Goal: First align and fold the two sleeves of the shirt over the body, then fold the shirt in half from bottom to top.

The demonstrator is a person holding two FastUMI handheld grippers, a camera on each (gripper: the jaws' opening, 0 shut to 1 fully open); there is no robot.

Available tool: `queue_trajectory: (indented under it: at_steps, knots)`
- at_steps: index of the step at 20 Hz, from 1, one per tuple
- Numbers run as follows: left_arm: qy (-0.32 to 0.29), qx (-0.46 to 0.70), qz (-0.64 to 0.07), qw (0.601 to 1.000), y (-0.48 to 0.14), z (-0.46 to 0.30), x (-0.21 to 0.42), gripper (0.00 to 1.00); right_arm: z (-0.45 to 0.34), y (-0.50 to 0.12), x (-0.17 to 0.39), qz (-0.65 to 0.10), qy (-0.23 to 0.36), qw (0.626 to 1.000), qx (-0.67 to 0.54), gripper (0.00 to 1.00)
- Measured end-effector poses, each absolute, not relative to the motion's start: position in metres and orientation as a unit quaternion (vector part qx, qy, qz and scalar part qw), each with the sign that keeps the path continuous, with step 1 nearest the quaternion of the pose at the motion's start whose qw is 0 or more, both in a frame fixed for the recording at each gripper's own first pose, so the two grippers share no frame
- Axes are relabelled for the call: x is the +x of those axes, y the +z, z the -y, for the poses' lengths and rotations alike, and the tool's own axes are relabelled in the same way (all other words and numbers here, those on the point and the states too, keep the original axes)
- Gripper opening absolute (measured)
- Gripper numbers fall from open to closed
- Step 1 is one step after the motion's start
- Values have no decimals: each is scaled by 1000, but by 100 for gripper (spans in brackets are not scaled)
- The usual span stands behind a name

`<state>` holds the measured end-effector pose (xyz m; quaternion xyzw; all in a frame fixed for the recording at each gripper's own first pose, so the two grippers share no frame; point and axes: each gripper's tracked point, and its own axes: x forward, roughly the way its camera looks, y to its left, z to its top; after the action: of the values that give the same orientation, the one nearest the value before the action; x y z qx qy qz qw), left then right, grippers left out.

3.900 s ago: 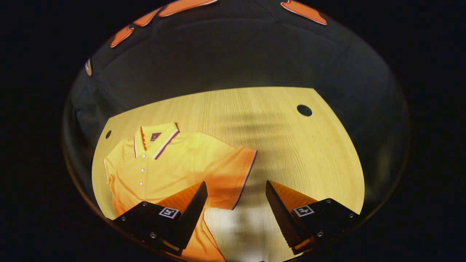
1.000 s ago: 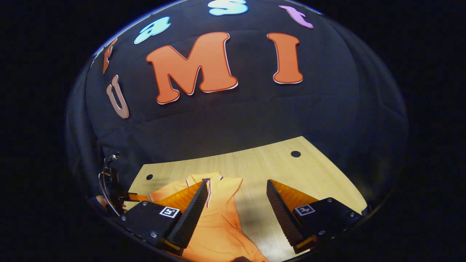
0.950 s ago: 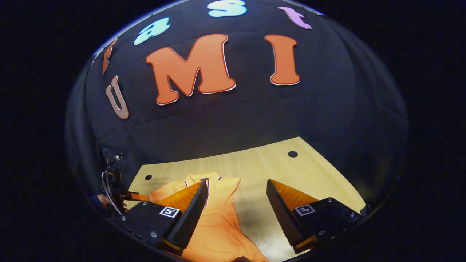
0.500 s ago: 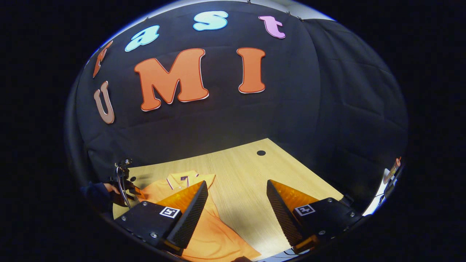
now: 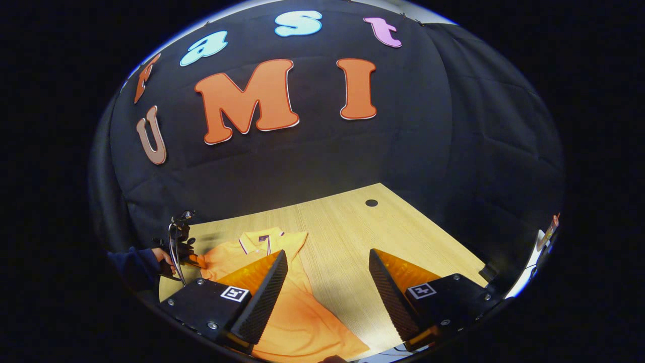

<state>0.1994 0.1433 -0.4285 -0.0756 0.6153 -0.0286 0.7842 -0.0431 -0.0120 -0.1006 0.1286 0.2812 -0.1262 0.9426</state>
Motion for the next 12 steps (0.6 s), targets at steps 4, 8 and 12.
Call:
queue_trajectory:
  at_steps: [4,8,12]
  knots:
    - [-51,-70,-579,811,-399,-130,214,6,12,-103,-47,-287,-123,943,119,99]
    - [-93,-20,-540,836,-355,-104,229,6,8,-104,-44,-291,-109,942,131,99]
    - [-138,9,-520,843,-330,-62,238,7,9,-104,-39,-286,-102,943,136,99]
